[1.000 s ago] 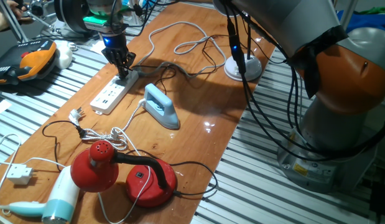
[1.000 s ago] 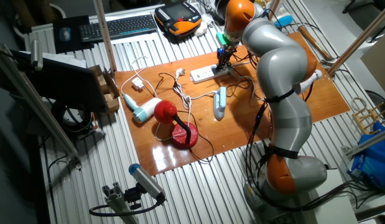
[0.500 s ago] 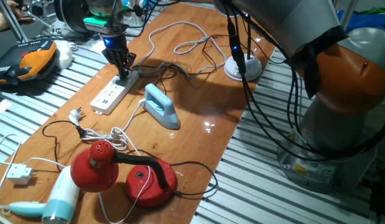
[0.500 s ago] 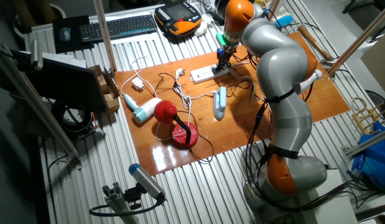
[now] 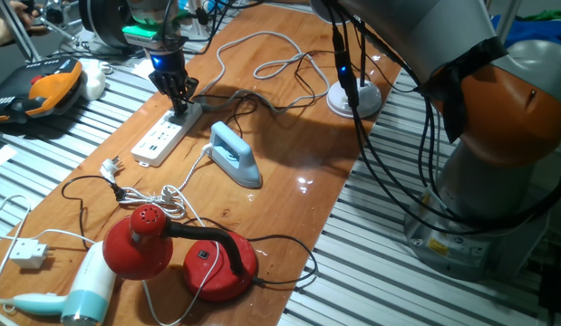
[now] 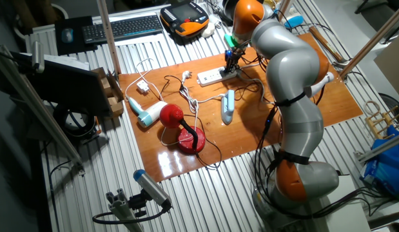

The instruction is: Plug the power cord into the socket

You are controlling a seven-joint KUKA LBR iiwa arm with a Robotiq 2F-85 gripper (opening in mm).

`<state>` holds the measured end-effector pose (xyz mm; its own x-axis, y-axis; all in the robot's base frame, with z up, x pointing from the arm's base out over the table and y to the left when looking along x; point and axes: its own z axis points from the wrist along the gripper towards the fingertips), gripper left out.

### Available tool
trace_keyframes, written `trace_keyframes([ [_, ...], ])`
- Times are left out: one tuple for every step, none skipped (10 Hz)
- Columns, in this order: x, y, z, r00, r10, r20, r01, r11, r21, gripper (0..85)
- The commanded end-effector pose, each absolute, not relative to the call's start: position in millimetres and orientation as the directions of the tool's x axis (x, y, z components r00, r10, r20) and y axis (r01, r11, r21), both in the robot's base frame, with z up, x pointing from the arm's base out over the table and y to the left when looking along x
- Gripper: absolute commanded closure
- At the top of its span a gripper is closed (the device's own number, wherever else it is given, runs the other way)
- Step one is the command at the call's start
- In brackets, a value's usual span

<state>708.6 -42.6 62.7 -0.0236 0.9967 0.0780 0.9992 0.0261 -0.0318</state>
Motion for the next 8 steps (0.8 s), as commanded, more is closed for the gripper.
trace_keyframes([
  [708.5,-42.6,61.5,-0.024,0.997,0.079,0.999,0.026,-0.030,85.0],
  [708.4,-42.6,60.2,-0.024,0.996,0.080,0.999,0.026,-0.028,85.0],
  [708.4,-42.6,59.4,-0.025,0.996,0.080,0.999,0.027,-0.027,85.0],
  [708.4,-42.6,59.1,-0.025,0.996,0.080,0.999,0.027,-0.027,85.0],
  [708.4,-42.6,58.9,-0.025,0.996,0.080,0.999,0.027,-0.025,85.0],
  [708.4,-42.7,58.8,-0.025,0.997,0.079,0.999,0.027,-0.022,85.0],
  [708.4,-42.7,58.3,-0.025,0.997,0.077,0.999,0.027,-0.021,85.0],
  [708.3,-42.6,58.1,-0.027,0.997,0.077,0.999,0.028,-0.021,85.0],
])
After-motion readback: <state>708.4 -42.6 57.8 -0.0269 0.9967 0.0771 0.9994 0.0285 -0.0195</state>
